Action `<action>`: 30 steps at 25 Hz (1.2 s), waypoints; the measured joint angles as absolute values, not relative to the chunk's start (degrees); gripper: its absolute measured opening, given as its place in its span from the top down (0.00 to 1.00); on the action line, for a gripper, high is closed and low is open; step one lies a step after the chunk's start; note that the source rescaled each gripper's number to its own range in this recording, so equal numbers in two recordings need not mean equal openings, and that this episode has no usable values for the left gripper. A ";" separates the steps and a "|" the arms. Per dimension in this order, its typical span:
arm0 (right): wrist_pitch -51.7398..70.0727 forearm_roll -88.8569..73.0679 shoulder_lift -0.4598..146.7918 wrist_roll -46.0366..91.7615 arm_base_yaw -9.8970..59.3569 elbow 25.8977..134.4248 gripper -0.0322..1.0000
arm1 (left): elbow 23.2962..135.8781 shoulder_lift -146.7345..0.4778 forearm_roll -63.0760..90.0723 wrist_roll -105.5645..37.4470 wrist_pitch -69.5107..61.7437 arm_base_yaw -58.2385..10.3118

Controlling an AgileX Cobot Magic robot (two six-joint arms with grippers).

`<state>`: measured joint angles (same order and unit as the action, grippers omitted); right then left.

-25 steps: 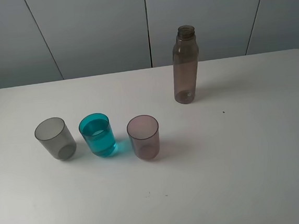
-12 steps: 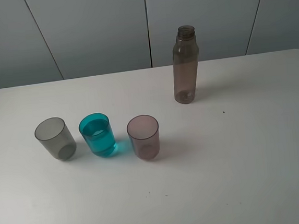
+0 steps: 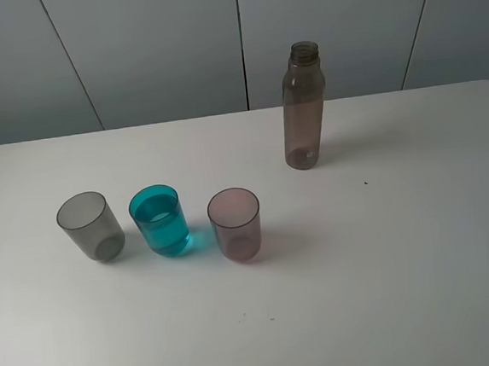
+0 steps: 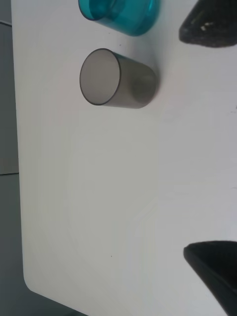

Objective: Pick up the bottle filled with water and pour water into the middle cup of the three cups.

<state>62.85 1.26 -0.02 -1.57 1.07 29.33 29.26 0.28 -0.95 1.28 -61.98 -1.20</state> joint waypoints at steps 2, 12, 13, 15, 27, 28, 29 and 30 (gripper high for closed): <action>62.85 0.93 -0.02 -1.32 1.07 29.33 0.00 | 29.26 0.28 -0.95 1.28 -61.98 -1.20; 62.85 0.82 -0.02 -1.04 1.07 29.33 0.00 | 29.26 0.28 -0.95 1.28 -61.98 -1.20; 62.85 0.82 -0.02 -1.04 1.07 29.33 0.00 | 29.26 0.28 -0.95 1.28 -61.98 -1.20; 62.85 0.82 -0.02 -1.16 1.07 29.33 0.00 | 29.26 0.28 -0.95 1.17 -61.98 -1.20; 62.85 0.82 -0.02 -1.38 1.07 29.33 0.00 | 29.26 0.28 -0.95 0.94 -61.98 -1.20; 62.85 0.82 -0.02 -1.38 1.07 29.33 0.00 | 29.26 0.28 -0.95 0.94 -61.98 -1.20; 62.85 0.82 -0.02 -1.38 1.07 29.33 0.00 | 29.26 0.28 -0.95 0.94 -61.98 -1.20; 62.85 0.82 -0.02 -1.38 1.07 29.33 0.00 | 29.26 0.28 -0.95 0.94 -61.98 -1.20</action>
<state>62.85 0.82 -0.02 -1.38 1.07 29.33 29.26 0.28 -0.95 0.94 -61.98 -1.20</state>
